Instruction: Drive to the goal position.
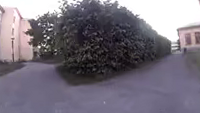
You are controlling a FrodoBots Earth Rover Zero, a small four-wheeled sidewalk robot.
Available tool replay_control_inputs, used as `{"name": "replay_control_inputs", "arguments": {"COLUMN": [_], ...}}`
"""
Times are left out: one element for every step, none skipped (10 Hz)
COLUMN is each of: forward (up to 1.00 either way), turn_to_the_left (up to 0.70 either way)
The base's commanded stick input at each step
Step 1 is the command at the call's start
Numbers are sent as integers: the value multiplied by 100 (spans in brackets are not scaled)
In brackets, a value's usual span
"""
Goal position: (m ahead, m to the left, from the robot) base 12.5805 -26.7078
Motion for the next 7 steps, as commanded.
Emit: {"name": "replay_control_inputs", "arguments": {"forward": [85,85,85,85,85,85,85], "turn_to_the_left": [-27,-27,-27,-27,-27,-27,-27]}}
